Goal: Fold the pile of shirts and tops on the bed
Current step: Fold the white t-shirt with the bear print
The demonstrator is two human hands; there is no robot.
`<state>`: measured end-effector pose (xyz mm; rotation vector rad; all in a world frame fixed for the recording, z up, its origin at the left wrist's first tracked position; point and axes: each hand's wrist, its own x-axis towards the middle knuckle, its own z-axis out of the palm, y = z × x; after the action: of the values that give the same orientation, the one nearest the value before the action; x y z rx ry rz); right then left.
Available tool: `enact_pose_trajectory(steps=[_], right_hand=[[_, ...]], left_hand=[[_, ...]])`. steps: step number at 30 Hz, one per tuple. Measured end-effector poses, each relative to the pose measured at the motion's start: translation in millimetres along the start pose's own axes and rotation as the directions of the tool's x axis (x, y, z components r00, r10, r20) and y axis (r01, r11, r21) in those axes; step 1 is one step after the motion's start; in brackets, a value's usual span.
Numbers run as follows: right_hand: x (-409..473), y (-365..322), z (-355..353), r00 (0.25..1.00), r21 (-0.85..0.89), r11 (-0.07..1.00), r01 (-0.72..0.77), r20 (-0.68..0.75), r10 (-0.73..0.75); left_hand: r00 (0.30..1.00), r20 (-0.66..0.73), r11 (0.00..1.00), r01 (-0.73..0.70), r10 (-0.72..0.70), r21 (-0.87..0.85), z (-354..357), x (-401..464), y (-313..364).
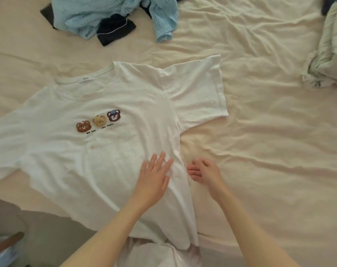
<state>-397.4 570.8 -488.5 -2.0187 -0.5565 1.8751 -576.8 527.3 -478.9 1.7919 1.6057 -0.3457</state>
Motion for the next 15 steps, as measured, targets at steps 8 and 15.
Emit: enact_pose_trajectory(steps=[8, 15], right_hand=[[-76, 72, 18, 0.973, -0.234, 0.947, 0.219, 0.122, -0.195], [-101, 154, -17, 0.973, -0.178, 0.984, 0.028, 0.229, 0.014]], left_hand=[[0.961, -0.094, 0.893, 0.201, -0.259, -0.402, 86, -125, 1], [0.971, -0.007, 0.742, 0.179, -0.241, -0.647, 142, -157, 52]])
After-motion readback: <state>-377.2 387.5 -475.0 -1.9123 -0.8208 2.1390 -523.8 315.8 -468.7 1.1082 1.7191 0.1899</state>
